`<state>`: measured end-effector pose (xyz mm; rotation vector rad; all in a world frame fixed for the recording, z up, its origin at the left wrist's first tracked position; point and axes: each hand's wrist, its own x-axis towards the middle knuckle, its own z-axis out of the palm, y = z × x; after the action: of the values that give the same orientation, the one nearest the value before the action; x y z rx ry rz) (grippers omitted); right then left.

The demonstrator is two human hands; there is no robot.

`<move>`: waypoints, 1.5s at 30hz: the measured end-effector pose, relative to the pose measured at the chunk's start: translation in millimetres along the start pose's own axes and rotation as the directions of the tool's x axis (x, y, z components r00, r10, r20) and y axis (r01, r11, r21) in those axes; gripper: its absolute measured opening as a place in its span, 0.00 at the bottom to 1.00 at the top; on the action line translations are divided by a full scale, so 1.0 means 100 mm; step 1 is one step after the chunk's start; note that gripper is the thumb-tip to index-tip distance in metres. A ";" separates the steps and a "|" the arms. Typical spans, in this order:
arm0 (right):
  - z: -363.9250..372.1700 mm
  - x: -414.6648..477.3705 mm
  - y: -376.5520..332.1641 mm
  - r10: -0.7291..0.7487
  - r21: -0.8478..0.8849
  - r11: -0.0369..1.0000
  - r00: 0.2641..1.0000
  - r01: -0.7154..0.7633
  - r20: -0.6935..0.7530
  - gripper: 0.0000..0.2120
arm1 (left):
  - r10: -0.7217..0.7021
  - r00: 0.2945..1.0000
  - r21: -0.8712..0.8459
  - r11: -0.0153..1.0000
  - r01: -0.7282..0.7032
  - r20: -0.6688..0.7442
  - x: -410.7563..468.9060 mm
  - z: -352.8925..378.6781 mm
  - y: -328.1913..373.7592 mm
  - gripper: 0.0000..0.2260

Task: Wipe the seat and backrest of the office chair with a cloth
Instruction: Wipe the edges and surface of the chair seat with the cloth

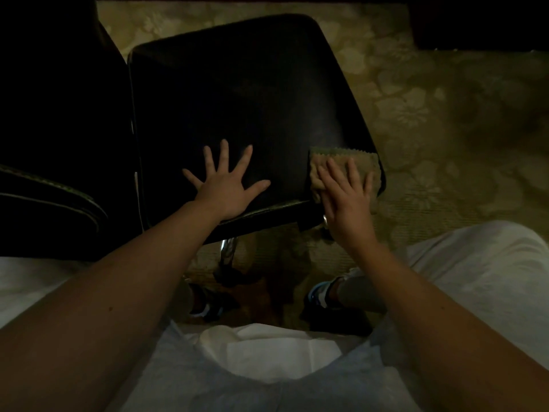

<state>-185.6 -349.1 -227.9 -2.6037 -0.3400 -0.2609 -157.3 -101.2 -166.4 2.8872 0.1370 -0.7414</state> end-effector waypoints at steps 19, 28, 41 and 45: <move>0.03 -0.08 -0.30 0.135 -0.048 0.990 0.988 -0.132 0.075 0.25 | 0.000 0.998 0.109 0.994 0.007 -0.065 -0.05 -0.06 -0.12 0.36; 0.14 -0.14 -0.42 -0.157 -0.036 0.986 0.981 0.162 0.113 0.24 | -0.008 1.000 0.117 0.993 0.009 -0.004 -0.03 -0.06 -0.14 0.33; 0.08 -0.08 -0.27 -0.077 0.073 0.995 0.995 0.073 0.058 0.23 | 0.013 1.000 0.102 0.995 -0.010 -0.027 0.00 -0.03 -0.18 0.28; 0.06 -0.05 -0.19 -0.172 0.070 0.984 0.981 0.167 0.087 0.23 | 0.016 1.000 0.091 0.996 -0.013 -0.024 0.00 -0.03 -0.18 0.28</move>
<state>-195.0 -330.8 -225.9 -2.5333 -0.5952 -0.1840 -158.0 -82.9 -166.1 2.9804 0.0877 -0.7273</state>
